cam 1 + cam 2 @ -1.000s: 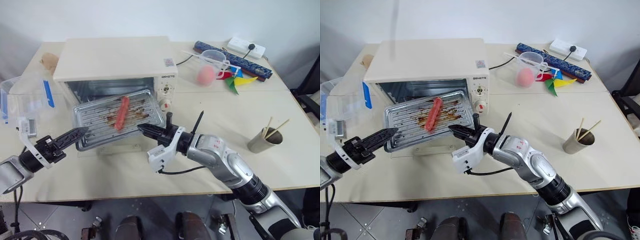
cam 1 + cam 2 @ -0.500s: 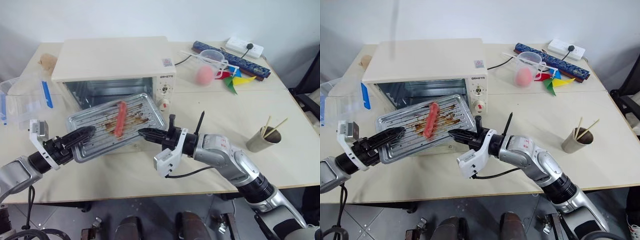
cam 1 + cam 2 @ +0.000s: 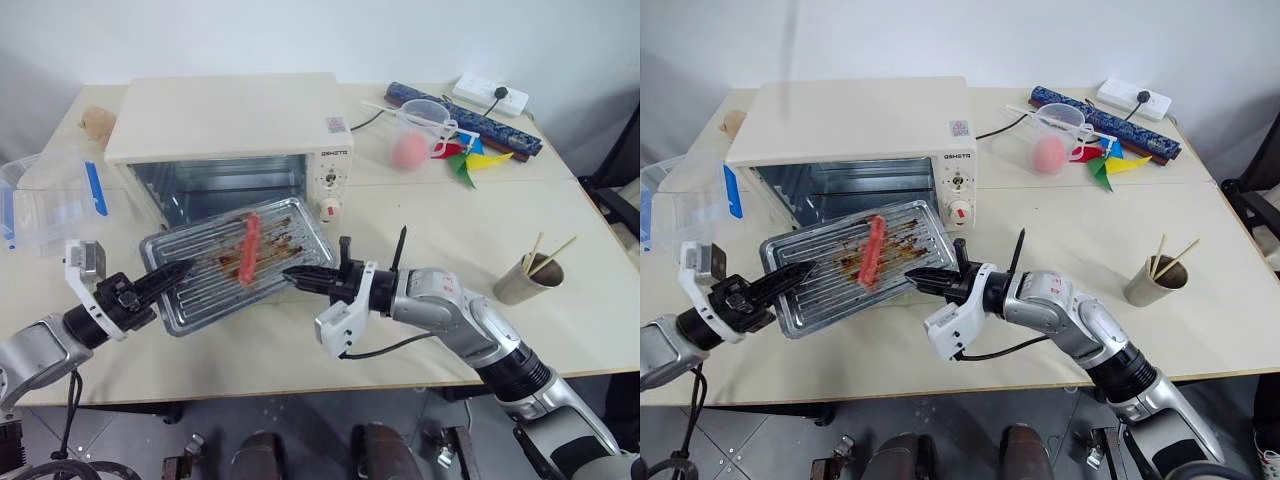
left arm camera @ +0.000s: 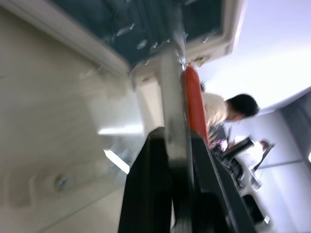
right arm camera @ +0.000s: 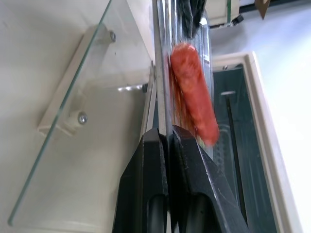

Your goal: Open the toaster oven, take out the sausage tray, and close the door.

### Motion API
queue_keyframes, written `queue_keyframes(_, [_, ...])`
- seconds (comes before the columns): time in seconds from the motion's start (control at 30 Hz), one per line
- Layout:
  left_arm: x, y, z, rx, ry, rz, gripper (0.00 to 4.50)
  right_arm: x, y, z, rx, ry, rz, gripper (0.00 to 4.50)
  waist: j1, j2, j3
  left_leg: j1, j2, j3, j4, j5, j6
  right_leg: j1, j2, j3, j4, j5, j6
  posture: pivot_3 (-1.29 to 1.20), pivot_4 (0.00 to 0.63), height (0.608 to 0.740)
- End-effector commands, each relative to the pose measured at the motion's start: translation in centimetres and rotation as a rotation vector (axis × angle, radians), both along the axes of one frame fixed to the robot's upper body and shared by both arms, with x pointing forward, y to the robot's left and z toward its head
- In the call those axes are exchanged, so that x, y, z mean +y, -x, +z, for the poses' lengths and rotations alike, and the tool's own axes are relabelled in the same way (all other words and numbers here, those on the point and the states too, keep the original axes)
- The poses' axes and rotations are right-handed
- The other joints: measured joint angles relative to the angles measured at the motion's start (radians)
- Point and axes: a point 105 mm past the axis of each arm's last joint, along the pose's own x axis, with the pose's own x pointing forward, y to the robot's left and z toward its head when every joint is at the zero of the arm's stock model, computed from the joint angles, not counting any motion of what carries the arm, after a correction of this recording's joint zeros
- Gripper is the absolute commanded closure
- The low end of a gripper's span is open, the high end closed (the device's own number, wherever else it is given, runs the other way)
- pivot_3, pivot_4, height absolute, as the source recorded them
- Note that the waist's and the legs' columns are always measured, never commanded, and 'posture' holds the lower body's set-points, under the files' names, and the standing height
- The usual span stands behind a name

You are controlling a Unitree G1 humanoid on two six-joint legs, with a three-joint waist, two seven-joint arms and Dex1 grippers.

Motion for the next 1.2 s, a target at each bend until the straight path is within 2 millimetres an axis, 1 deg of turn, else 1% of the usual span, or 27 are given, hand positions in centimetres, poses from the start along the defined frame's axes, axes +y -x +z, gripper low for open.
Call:
queue_keyframes(0.03, [-0.4, 0.5, -0.9, 0.047, -0.057, -0.008, 4.48, 0.1, 0.6, 2.7, 0.046, -0.111, 0.044, 4.50, 0.000, 0.000, 0.000, 0.000, 0.000, 0.000, 0.000, 0.000, 0.000, 0.000, 0.000, 0.000, -0.001, 0.000, 0.000, 0.00, 0.150, 0.740])
queue_keyframes(0.2, [-0.7, 0.8, -1.6, 0.082, -0.041, -0.011, 4.48, 0.5, 1.2, 3.1, 0.149, -0.114, 0.090, 4.50, 0.000, 0.000, 0.000, 0.000, 0.000, 0.000, 0.000, 0.000, 0.000, 0.000, 0.000, 0.001, -0.001, 0.000, 0.000, 0.00, 0.150, 0.740])
queue_keyframes(0.33, [-0.9, 0.9, -2.2, 0.105, -0.029, -0.012, 4.48, 0.6, 1.4, 2.9, 0.200, -0.088, 0.114, 4.50, 0.001, 0.000, 0.000, 0.000, 0.000, 0.000, 0.000, 0.000, 0.000, 0.000, 0.000, 0.001, -0.001, 0.000, 0.000, 0.00, 0.150, 0.740])
queue_keyframes(0.37, [-0.9, 0.9, -2.3, 0.108, -0.022, -0.011, 4.50, 0.5, 1.3, 3.0, 0.210, -0.089, 0.107, 4.03, 0.001, 0.000, 0.000, 0.000, 0.000, 0.000, 0.000, 0.000, 0.000, 0.000, 0.000, 0.001, -0.001, 0.000, 0.000, 0.00, 0.150, 0.740])
queue_keyframes(0.47, [-1.1, 0.9, -2.7, 0.118, -0.003, -0.009, 4.50, 0.4, 1.1, 3.2, 0.196, -0.071, 0.092, 3.47, 0.001, 0.000, 0.000, 0.000, 0.000, 0.000, 0.001, 0.000, 0.000, 0.000, 0.000, 0.001, -0.001, 0.000, 0.000, 0.00, 0.150, 0.740])
queue_keyframes(0.5, [-1.2, 1.0, -2.9, 0.124, 0.001, -0.011, 4.50, 0.4, 1.1, 3.2, 0.192, -0.066, 0.095, 3.02, 0.001, 0.000, 0.000, 0.000, 0.000, 0.000, 0.001, 0.000, 0.000, 0.000, 0.000, 0.002, -0.002, 0.000, 0.000, 0.00, 0.150, 0.740])
queue_keyframes(0.6, [-1.4, 0.9, -3.0, 0.127, 0.019, -0.009, 4.50, 0.4, 1.2, 3.3, 0.187, -0.064, 0.101, 2.25, 0.001, 0.000, 0.000, 0.000, 0.000, 0.000, 0.001, 0.000, 0.000, 0.000, 0.000, 0.002, -0.002, 0.000, 0.000, 0.00, 0.150, 0.740])
queue_keyframes(0.7, [-1.5, 0.9, -3.2, 0.130, 0.035, -0.008, 4.50, 0.3, 1.4, 3.5, 0.179, -0.054, 0.107, 1.18, 0.001, 0.000, 0.000, 0.000, 0.000, 0.000, 0.001, 0.000, 0.000, 0.000, 0.000, 0.002, -0.002, 0.000, 0.000, 0.00, 0.150, 0.740])
queue_keyframes(0.73, [-1.6, 0.9, -3.2, 0.131, 0.043, -0.005, 4.50, 0.2, 1.5, 3.5, 0.180, -0.043, 0.113, 0.92, 0.001, 0.000, 0.000, 0.000, 0.000, 0.000, 0.001, 0.000, 0.000, 0.000, 0.000, 0.002, -0.002, 0.000, 0.000, 0.00, 0.150, 0.740])
queue_keyframes(0.77, [-1.6, 0.9, -3.2, 0.132, 0.049, -0.002, 4.50, 0.1, 1.6, 3.4, 0.181, -0.036, 0.117, 0.56, 0.001, 0.000, 0.000, 0.000, 0.000, 0.001, 0.001, 0.000, 0.000, 0.000, 0.000, 0.002, -0.002, 0.000, 0.000, 0.00, 0.150, 0.740])
queue_keyframes(0.83, [-1.7, 1.0, -3.4, 0.145, 0.067, -0.001, 4.50, -0.4, 1.9, 3.0, 0.240, -0.004, 0.121, 0.02, 0.002, 0.000, 0.000, 0.000, 0.000, 0.001, 0.001, 0.000, 0.000, 0.000, 0.000, 0.002, -0.002, 0.000, 0.000, 0.00, 0.150, 0.740])
queue_keyframes(1.07, [-1.8, 1.3, -3.6, 0.152, 0.098, 0.025, 4.50, -2.3, 2.4, 2.1, 0.464, 0.017, 0.096, 0.02, 0.014, 0.001, 0.000, 0.000, 0.000, 0.001, 0.002, 0.000, 0.001, 0.001, 0.000, 0.003, -0.002, 0.000, 0.000, 0.00, 0.150, 0.740])
queue_keyframes(1.2, [-1.2, 1.6, -3.3, 0.129, 0.113, 0.065, 4.50, -4.3, 2.0, 2.0, 0.609, 0.009, 0.043, 0.02, 0.025, 0.001, 0.000, 0.000, 0.000, 0.002, 0.002, -0.001, 0.002, 0.001, 0.000, 0.004, -0.003, 0.000, 0.000, 0.00, 0.150, 0.740])
